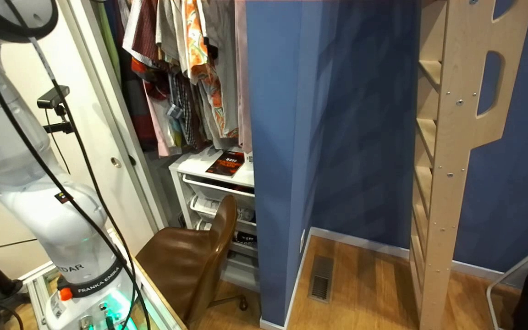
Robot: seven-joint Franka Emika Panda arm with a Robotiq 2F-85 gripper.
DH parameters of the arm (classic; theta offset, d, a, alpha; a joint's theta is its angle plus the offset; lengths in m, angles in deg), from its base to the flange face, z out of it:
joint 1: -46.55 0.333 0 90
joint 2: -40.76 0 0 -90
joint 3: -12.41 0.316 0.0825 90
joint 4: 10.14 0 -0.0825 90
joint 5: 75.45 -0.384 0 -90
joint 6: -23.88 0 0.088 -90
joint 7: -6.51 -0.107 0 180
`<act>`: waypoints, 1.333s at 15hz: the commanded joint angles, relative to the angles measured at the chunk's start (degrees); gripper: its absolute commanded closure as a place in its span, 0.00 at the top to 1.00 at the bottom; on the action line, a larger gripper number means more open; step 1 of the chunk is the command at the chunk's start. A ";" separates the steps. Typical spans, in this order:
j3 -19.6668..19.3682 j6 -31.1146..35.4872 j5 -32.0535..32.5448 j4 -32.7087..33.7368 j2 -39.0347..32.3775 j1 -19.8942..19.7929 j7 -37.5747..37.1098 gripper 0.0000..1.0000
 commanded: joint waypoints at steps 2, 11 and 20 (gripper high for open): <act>-0.01 0.91 -0.43 0.42 -0.85 0.00 0.00 0.19; 0.99 16.55 -8.95 3.72 -7.78 1.27 4.45 0.05; 2.98 26.38 -8.83 11.36 -17.89 1.09 17.60 0.05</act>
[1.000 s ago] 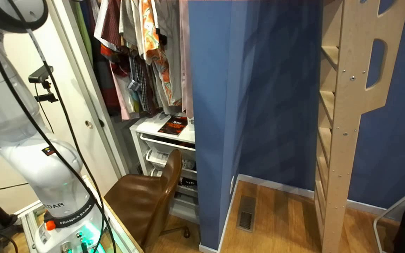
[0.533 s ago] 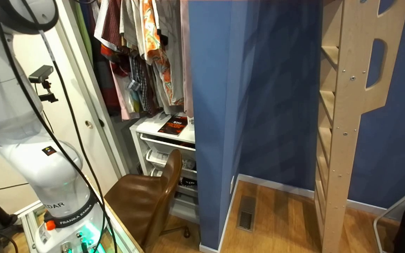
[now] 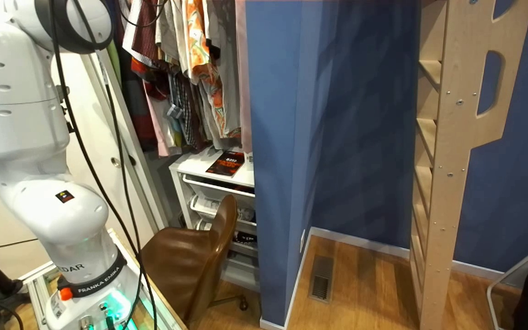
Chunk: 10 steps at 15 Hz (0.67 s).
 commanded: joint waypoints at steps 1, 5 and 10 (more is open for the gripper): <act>1.18 3.10 -0.42 7.83 -5.40 0.58 3.60 0.05; 1.52 6.57 0.46 12.49 -9.50 1.13 3.75 0.05; 1.10 6.43 1.79 17.94 -13.97 2.07 2.95 0.06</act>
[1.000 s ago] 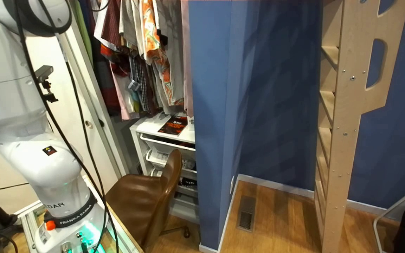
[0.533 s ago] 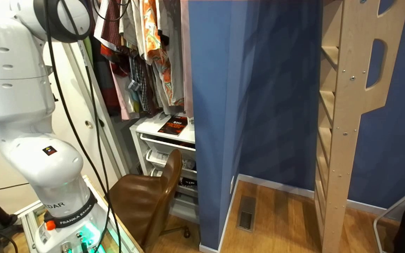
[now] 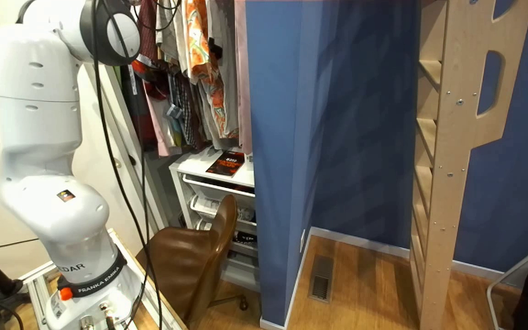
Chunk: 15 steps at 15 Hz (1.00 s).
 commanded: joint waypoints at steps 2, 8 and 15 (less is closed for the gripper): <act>-0.35 0.62 2.04 8.80 -5.97 1.68 -0.82 0.06; -1.03 -4.13 4.02 13.53 -8.65 2.29 -1.28 0.07; -3.82 -9.82 8.29 15.46 -8.18 2.40 -4.25 0.63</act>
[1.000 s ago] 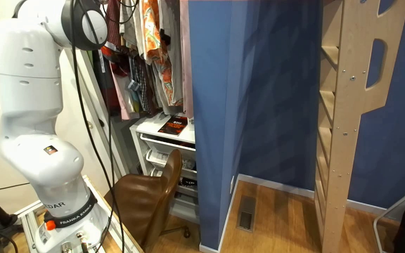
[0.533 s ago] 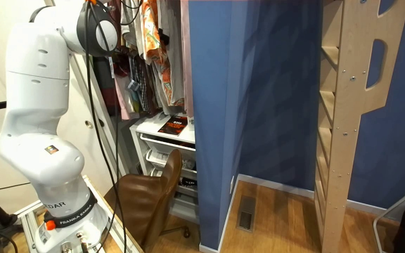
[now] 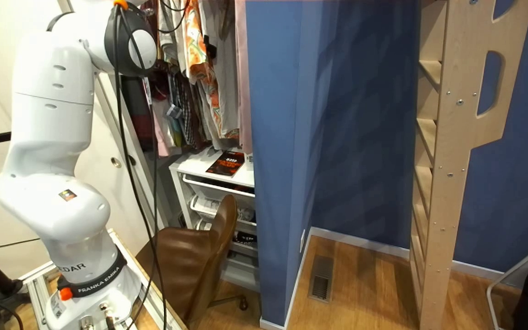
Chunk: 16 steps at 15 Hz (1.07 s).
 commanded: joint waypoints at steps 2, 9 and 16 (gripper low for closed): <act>-1.06 -2.37 1.92 3.93 -1.47 0.80 -2.32 0.77; 0.71 -1.16 0.27 6.35 -2.02 0.50 -1.15 0.23; 4.15 5.55 -0.65 11.74 -4.50 0.99 2.50 0.00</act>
